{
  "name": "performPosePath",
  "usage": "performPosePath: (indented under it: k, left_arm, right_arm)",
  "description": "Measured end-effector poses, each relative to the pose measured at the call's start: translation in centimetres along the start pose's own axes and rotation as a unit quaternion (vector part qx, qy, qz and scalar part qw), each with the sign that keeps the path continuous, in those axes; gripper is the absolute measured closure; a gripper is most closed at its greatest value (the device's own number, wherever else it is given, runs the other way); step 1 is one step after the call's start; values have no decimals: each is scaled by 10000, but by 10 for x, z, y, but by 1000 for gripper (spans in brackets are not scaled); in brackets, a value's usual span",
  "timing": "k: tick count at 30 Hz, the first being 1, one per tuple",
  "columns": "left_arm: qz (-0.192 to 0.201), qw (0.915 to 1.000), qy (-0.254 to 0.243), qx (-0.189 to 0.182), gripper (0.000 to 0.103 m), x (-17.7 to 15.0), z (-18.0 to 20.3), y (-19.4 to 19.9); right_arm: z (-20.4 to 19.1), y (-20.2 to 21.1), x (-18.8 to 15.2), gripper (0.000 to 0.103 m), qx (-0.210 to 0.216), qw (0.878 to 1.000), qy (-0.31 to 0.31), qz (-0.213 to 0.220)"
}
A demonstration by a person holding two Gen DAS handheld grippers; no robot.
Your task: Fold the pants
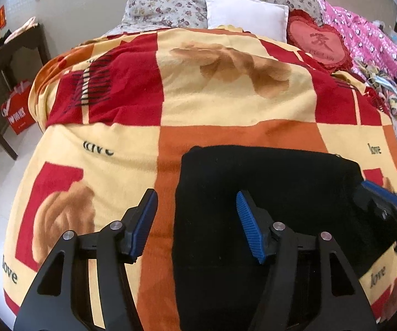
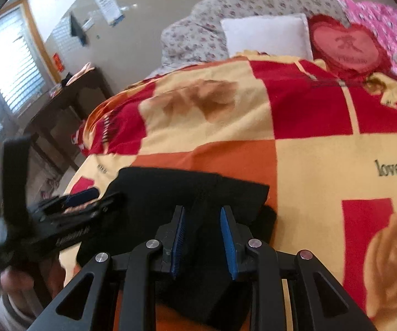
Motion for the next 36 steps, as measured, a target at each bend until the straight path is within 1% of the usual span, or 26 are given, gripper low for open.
performPosePath:
  k: [2,4,8,9,11,14,16,17,19,20,21,25,27,30,33,36]
  left_arm:
    - [-12,10000,19,-28,44,-3,-1,3]
    - [-24,10000,-20,-21,44,-7,-1,5]
    - [-3,10000,-39,11,43,-14,0,6]
    - [-4,10000,-28,-1,43,-14,1,6]
    - [9,10000,-11,0,42,-15,1,6]
    - [28,10000,-6,36,39,-16,-1,6]
    - [-69,9999,43,-103,39,-18,-1,7]
    - [-119,9997,74,-198,39,-19,-2,8]
    - [-216,9987,179,-428,39,-21,-4,9]
    - [-254,9982,231,-488,38,-22,-6,9]
    - [-304,9974,307,-571,38,-24,-8,8]
    - [-413,9937,545,-887,37,-27,-11,8]
    - [-471,9915,629,-1036,33,-28,-9,7]
    - [-501,9905,638,-1107,33,-29,-6,3]
    - [-487,9906,629,-1111,25,-29,-5,1]
    - [-505,9900,614,-1164,23,-29,-2,-3]
  right_arm:
    - [-8,8,-8,78,-84,9998,165,-42]
    - [-13,15,-17,78,-80,9997,206,-56]
    - [-4,11,-43,78,-254,9992,177,-242]
    - [-2,11,-47,77,-244,9993,138,-232]
    - [2,14,-52,77,-124,9999,-21,-71]
    - [1,15,-52,77,-132,9999,0,-79]
    - [1,19,-50,77,-154,9999,-7,-42]
    - [1,23,-48,75,-153,9999,-36,28]
    - [8,31,-41,68,-152,9994,-221,214]
    - [13,33,-39,60,-121,9989,-350,291]
    - [17,35,-36,57,-64,9982,-487,355]
    - [32,31,-32,54,164,9945,-947,418]
    - [36,25,-33,53,284,9929,-1096,362]
    - [38,12,-36,53,503,9900,-1292,245]
    - [40,4,-36,47,579,9885,-1381,209]
    - [41,-3,-36,44,664,9875,-1419,164]
Point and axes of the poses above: each gripper's, at about its wrist camera, not at the fingertips, and y roughly against the way its jaws point, z to its right, x to its top, the point moved 10 cm from there along -y, roughly the way its jaws point, and after that the axes turned 9 degrees about x, right-handed, at the moved point
